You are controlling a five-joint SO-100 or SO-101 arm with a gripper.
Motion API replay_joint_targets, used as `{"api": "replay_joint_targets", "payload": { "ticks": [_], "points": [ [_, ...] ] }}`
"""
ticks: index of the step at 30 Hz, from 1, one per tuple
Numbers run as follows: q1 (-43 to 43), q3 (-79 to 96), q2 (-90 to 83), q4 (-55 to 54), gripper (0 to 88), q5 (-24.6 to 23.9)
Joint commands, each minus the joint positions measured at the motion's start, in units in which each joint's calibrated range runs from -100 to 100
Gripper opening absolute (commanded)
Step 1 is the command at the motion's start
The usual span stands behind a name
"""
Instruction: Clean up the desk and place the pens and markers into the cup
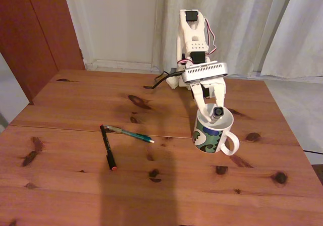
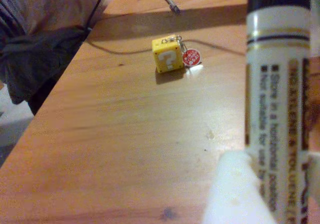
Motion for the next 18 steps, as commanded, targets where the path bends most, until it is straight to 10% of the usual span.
{"api": "replay_joint_targets", "payload": {
  "ticks": [1, 18],
  "points": [
    [-0.24, -0.47, -0.96, -1.69, 0.9, 0.35],
    [-0.32, 2.42, -4.60, -1.52, 10.9, 0.40]
  ]
}}
